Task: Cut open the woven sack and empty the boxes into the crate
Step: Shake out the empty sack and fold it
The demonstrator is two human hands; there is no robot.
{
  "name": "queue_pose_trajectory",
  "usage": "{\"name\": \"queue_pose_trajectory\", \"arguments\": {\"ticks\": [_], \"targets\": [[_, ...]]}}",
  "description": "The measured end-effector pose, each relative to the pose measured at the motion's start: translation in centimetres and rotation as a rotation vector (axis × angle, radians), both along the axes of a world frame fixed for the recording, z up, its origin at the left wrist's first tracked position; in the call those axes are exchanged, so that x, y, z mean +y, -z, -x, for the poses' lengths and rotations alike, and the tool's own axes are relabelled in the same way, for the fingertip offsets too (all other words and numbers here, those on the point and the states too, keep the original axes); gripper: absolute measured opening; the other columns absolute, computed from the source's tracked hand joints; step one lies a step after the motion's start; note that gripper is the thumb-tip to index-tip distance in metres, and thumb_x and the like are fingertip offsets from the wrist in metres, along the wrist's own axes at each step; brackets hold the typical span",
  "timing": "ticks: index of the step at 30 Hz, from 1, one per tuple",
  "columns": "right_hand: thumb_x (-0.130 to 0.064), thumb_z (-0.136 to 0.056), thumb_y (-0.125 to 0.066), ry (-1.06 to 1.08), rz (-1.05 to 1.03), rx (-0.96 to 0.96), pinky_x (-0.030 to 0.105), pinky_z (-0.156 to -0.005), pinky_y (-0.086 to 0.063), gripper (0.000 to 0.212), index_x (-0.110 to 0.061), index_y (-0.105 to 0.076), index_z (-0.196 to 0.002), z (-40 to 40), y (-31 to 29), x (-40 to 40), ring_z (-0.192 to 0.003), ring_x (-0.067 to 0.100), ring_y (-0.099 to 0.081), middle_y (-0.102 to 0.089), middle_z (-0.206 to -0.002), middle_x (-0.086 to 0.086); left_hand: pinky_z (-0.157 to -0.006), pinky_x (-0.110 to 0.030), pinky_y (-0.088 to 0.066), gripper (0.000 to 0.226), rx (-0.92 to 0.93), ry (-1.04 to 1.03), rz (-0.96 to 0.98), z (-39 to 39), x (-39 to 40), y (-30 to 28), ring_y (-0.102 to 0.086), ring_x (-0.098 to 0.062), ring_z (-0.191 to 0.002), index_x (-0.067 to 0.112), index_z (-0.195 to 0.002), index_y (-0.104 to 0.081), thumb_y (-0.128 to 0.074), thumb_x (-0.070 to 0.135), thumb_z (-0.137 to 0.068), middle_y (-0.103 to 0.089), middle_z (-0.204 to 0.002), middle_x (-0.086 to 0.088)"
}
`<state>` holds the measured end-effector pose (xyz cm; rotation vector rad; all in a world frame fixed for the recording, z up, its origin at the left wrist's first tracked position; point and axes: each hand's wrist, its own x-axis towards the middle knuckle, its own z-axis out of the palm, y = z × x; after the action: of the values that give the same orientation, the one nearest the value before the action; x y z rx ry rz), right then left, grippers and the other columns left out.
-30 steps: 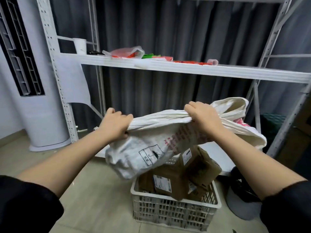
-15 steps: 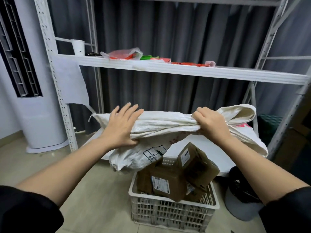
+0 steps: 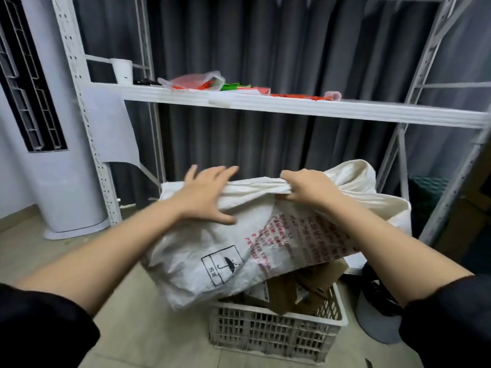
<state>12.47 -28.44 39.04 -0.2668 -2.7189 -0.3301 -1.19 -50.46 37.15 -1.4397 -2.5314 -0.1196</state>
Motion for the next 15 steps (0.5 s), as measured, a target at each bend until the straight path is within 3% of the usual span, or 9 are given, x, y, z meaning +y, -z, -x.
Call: {"name": "queue_pose_trajectory", "arguments": {"ticks": [2,4,6,8,10,12,15], "targets": [[-0.047,-0.084,-0.058,-0.026,0.034,-0.053,0.034,-0.068,-0.042,0.03,-0.024,-0.055,-0.102,1.2,-0.6,-1.7,-0.096,0.031,-0.062,-0.067,-0.103,0.004,-0.117,-0.049,-0.009,0.118,0.084,0.157,-0.108,-3.1,2.1,0.5,-0.019,-0.017,-0.145,0.025,-0.152,-0.006,-0.067,0.07,-0.061,-0.021,-0.157,-0.004],[-0.044,-0.081,-0.061,-0.069,0.095,-0.083,0.034,-0.071,-0.046,0.032,-0.029,-0.058,-0.109,1.8,-1.1,-3.0,-0.097,0.028,-0.063,-0.068,-0.104,-0.001,-0.109,-0.042,-0.028,0.108,0.143,0.159,-0.212,-3.9,3.2,1.1,-0.037,-0.02,-0.136,0.024,-0.151,-0.015,-0.066,0.064,-0.065,-0.036,-0.15,-0.002],[-0.042,-0.079,-0.065,-0.113,0.197,-0.12,0.031,-0.066,-0.041,0.024,-0.026,-0.058,-0.095,1.6,-2.0,-3.8,-0.09,0.025,-0.062,-0.065,-0.09,-0.004,-0.092,-0.037,-0.045,0.089,0.002,0.084,-0.263,-2.2,2.9,0.8,-0.057,-0.024,-0.115,0.029,-0.144,-0.027,-0.068,0.054,-0.068,-0.058,-0.131,0.001],[-0.042,-0.077,-0.067,-0.105,0.176,-0.199,0.029,-0.065,-0.035,0.026,-0.026,-0.055,-0.093,0.9,-2.9,-3.7,-0.086,0.021,-0.06,-0.062,-0.087,-0.004,-0.081,-0.036,-0.052,0.06,-0.214,0.049,-0.181,-0.4,2.1,0.6,-0.064,-0.025,-0.098,0.032,-0.119,-0.048,-0.068,0.05,-0.065,-0.068,-0.104,0.002],[-0.046,-0.077,-0.064,-0.009,-0.022,-0.199,0.031,-0.074,-0.034,0.036,-0.024,-0.055,-0.104,1.0,-3.8,-2.8,-0.093,0.023,-0.06,-0.066,-0.099,0.001,-0.074,-0.032,-0.052,0.022,-0.3,0.047,-0.08,0.7,1.7,0.4,-0.065,-0.022,-0.089,0.025,-0.082,-0.056,-0.07,0.038,-0.071,-0.065,-0.083,0.003],[-0.04,-0.079,-0.062,0.12,-0.239,0.004,0.038,-0.093,-0.035,0.038,-0.02,-0.056,-0.11,1.2,-4.3,-1.3,-0.104,0.028,-0.058,-0.064,-0.109,0.006,-0.066,-0.028,-0.044,0.017,-0.373,0.034,-0.117,1.4,1.5,0.6,-0.061,-0.018,-0.077,0.019,-0.069,-0.056,-0.07,0.024,-0.077,-0.06,-0.074,0.002],[-0.014,-0.081,-0.059,0.141,-0.307,0.567,0.051,-0.108,-0.027,0.044,-0.014,-0.054,-0.124,0.2,-4.0,0.8,-0.117,0.031,-0.053,-0.057,-0.124,0.01,-0.065,-0.025,-0.045,0.017,-0.642,-0.021,-0.309,2.7,0.2,0.4,-0.06,-0.015,-0.075,0.006,-0.082,-0.066,-0.069,0.022,-0.078,-0.064,-0.078,0.002]]}}
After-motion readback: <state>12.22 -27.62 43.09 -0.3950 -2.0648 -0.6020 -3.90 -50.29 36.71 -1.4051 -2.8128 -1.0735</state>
